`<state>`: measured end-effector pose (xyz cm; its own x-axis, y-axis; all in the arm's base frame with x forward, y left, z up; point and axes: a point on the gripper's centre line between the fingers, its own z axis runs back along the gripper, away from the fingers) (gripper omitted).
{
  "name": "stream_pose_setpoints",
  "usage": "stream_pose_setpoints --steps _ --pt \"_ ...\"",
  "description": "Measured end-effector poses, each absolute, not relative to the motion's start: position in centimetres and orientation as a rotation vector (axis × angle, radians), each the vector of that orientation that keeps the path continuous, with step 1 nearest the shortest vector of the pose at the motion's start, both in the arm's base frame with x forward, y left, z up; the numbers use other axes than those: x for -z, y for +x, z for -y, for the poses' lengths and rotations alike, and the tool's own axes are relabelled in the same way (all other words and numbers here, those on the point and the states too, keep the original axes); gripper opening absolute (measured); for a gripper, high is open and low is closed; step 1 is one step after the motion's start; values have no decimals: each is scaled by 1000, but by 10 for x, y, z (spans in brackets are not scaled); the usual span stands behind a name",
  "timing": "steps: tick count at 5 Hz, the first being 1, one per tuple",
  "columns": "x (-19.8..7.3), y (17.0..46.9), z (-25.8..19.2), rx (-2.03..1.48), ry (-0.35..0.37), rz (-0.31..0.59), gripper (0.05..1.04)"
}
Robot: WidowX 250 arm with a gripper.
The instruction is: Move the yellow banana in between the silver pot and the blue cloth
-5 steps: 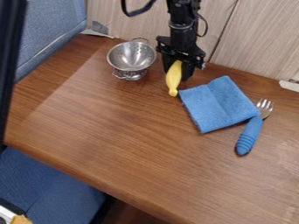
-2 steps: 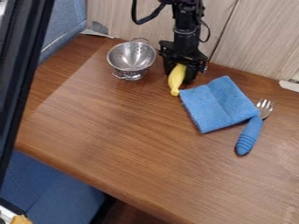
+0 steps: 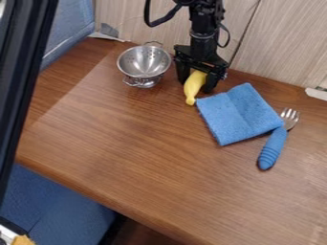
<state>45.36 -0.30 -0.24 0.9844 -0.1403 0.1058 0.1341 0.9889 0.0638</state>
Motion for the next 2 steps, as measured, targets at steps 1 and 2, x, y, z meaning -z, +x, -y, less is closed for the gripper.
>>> stream_pose_setpoints --steps 1,2 --pt "2 452 6 123 29 96 1002" --pt "-23 453 6 109 29 150 1001"
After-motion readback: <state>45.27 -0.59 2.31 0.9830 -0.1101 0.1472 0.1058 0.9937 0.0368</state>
